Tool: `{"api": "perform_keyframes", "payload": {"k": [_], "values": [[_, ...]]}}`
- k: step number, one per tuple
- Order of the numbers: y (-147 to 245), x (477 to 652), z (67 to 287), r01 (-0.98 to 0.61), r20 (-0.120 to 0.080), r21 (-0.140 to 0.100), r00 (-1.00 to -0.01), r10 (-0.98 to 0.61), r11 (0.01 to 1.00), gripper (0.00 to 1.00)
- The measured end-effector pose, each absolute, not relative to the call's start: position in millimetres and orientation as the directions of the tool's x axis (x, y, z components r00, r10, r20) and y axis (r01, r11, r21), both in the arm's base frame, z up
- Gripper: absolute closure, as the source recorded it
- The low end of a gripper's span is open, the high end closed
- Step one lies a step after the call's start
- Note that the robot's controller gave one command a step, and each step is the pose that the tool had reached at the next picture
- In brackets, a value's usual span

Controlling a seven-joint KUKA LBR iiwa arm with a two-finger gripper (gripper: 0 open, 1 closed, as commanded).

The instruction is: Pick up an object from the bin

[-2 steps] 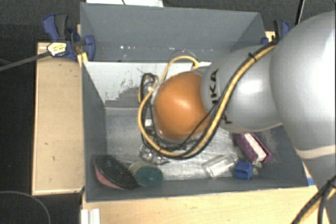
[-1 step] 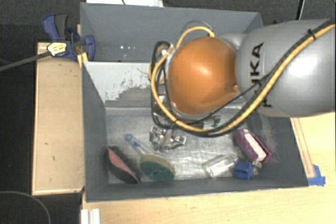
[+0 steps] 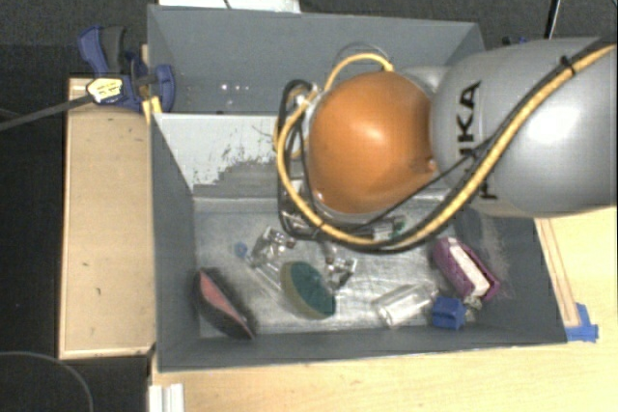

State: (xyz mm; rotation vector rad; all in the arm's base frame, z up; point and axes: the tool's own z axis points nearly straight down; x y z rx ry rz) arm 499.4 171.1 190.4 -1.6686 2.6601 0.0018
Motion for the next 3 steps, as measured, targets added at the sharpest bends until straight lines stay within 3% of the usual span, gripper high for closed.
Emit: {"api": "perform_keyframes", "payload": {"k": [1,2,3], "values": [[133,503.6,76,-0.909,0.004,0.004,-0.416,-0.909,0.416,0.00],[118,514.8,88,-0.830,-0.005,-0.002,-0.558,-0.830,0.558,0.00],[118,514.5,88,-0.829,-0.005,-0.001,-0.559,-0.829,0.559,1.00]]}}
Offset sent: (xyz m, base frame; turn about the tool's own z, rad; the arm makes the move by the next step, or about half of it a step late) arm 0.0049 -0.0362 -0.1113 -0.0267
